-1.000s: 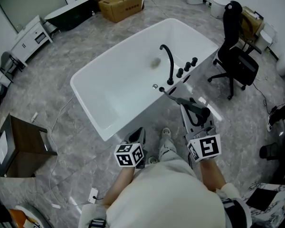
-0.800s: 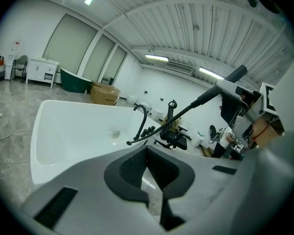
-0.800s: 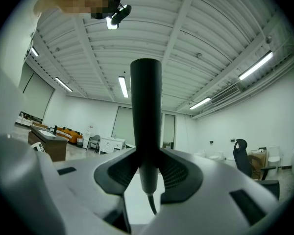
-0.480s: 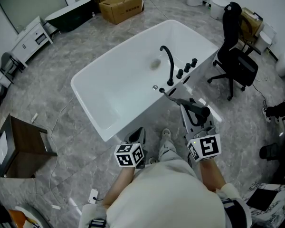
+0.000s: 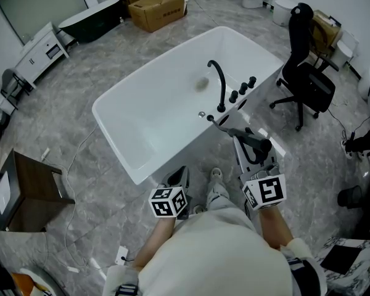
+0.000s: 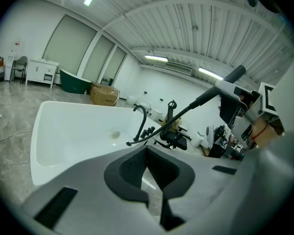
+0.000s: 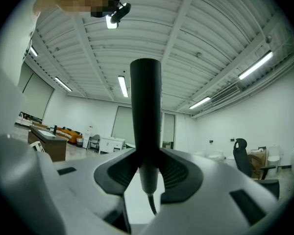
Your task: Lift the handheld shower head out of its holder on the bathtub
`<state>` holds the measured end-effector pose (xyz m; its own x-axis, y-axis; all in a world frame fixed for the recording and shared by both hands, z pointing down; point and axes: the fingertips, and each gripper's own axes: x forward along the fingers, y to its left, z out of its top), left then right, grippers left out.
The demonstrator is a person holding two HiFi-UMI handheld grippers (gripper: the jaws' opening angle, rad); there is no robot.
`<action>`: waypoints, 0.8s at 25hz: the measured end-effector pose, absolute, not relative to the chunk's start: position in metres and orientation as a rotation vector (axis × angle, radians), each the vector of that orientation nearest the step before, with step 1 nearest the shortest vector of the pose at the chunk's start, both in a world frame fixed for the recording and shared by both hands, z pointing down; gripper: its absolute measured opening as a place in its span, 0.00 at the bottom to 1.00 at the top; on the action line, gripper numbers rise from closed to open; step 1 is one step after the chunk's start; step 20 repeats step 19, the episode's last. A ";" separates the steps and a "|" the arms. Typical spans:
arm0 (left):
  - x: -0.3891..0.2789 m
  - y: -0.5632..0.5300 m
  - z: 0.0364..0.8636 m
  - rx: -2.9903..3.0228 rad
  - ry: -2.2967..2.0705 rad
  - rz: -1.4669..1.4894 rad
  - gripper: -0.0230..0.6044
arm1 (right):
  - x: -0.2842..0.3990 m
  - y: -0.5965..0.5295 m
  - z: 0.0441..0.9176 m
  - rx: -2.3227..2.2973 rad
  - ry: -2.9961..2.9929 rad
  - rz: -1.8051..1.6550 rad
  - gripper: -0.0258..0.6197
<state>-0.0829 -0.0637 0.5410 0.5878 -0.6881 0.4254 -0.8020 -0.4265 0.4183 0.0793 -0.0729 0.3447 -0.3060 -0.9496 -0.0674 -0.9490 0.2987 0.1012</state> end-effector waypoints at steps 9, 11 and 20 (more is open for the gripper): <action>-0.083 -0.064 0.544 2.220 -1.178 0.253 0.07 | 0.079 -0.075 0.344 1.845 -2.532 -0.197 0.26; -0.082 -0.065 0.544 2.221 -1.178 0.253 0.07 | 0.080 -0.076 0.345 1.850 -2.531 -0.193 0.26; -0.081 -0.066 0.545 2.221 -1.173 0.256 0.07 | 0.082 -0.078 0.345 1.863 -2.534 -0.192 0.26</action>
